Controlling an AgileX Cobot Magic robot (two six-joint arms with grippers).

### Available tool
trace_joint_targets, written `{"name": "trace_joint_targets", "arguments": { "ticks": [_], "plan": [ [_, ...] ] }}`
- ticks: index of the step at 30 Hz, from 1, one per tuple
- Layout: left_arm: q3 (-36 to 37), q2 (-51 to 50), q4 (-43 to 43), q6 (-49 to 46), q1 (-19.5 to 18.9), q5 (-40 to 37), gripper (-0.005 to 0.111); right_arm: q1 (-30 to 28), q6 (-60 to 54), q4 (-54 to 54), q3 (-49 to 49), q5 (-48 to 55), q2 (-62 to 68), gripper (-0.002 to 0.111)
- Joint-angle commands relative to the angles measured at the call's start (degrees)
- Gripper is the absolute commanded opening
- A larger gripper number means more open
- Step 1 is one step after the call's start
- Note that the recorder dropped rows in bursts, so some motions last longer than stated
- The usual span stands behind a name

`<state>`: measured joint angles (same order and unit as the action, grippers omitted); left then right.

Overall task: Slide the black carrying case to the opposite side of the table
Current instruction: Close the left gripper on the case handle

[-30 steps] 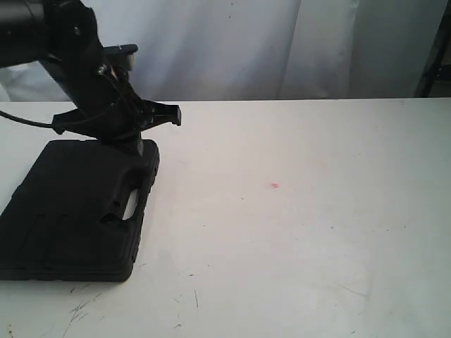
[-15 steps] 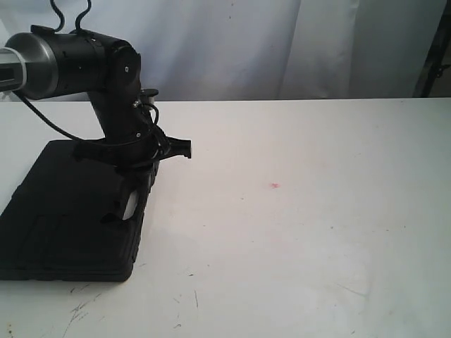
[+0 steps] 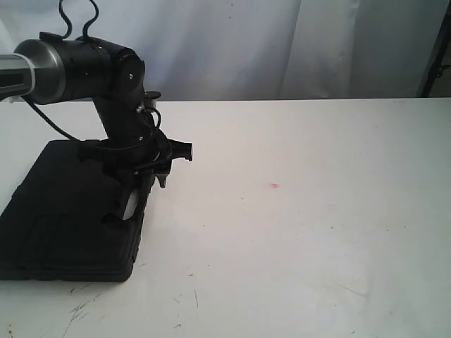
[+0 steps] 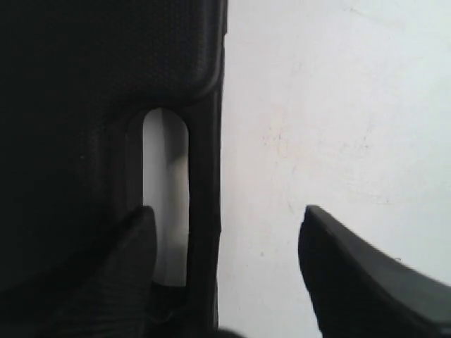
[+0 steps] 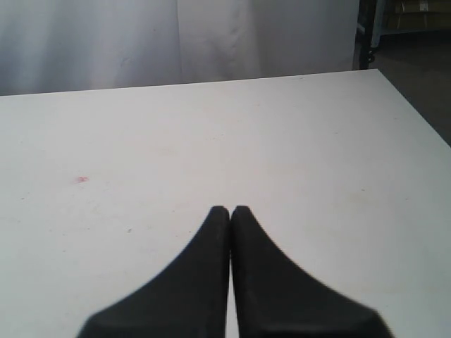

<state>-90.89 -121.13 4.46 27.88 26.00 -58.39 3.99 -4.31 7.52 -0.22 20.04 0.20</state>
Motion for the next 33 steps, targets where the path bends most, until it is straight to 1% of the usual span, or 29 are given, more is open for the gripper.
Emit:
{"name": "trace_joint_targets", "arguments": {
  "ticks": [1,5,8,11,15,22,25,33],
  "plan": [
    [-0.4,-1.0,-0.5,0.4,0.3,0.6,0.057,0.1,0.0,-0.6,0.2,-0.2,-0.2,0.0],
    [-0.4,-1.6,-0.5,0.5,-0.2,1.7,0.057,0.1,0.0,-0.6,0.2,-0.2,-0.2,0.0],
    [-0.4,-2.8,-2.1,0.4,-2.1,1.6,0.057,0.1,0.0,-0.6,0.2,-0.2,-0.2,0.0],
    [-0.4,-3.3,-2.5,-0.1,-2.1,1.5,0.057,0.1,0.0,-0.6,0.2,-0.2,-0.2,0.0],
    [-0.4,-4.1,-5.4,-1.9,-2.0,2.1,0.057,0.1,0.0,-0.6,0.2,-0.2,-0.2,0.0],
    [-0.4,-4.3,-5.8,-2.9,-2.0,2.8,0.056,0.1,0.0,-0.6,0.2,-0.2,-0.2,0.0],
    [-0.4,-4.3,-6.1,-3.1,-1.9,2.9,0.053,0.1,0.0,-0.6,0.2,-0.2,-0.2,0.0],
    [-0.4,-5.2,-6.1,-3.8,-1.9,3.1,0.053,0.1,0.0,-0.6,0.2,-0.2,-0.2,0.0]
  ]
}}
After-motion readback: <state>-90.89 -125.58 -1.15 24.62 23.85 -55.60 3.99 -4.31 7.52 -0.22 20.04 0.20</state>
